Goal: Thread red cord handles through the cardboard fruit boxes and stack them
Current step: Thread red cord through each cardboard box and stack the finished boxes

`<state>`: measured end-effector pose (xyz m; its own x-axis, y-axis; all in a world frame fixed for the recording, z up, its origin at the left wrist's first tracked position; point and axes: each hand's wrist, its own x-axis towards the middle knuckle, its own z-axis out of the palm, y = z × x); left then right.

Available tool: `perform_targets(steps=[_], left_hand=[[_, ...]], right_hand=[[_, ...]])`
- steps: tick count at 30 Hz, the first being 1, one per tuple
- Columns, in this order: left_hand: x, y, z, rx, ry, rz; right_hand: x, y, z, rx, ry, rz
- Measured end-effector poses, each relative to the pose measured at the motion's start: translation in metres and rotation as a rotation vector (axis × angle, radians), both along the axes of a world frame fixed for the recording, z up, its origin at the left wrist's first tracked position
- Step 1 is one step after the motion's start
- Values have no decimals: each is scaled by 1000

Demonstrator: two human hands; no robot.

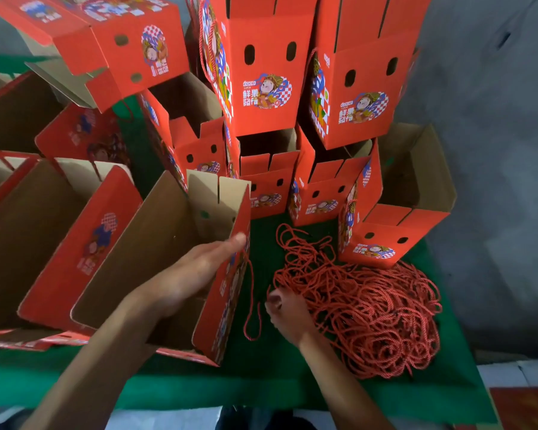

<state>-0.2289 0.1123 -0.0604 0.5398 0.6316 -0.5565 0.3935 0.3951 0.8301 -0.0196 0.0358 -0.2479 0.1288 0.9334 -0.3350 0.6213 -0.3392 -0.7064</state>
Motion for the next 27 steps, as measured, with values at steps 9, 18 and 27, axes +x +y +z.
perform_targets(steps=[9, 18, 27], left_hand=[[-17, -2, -23, -175, 177, 19], [-17, 4, -27, -98, 238, 93], [-1, 5, -27, -60, 258, 90]], right_hand=[[-31, 28, -23, -98, -388, 36], [-23, 3, 12, 109, 478, -154], [-27, -16, 44, 210, 620, -124]])
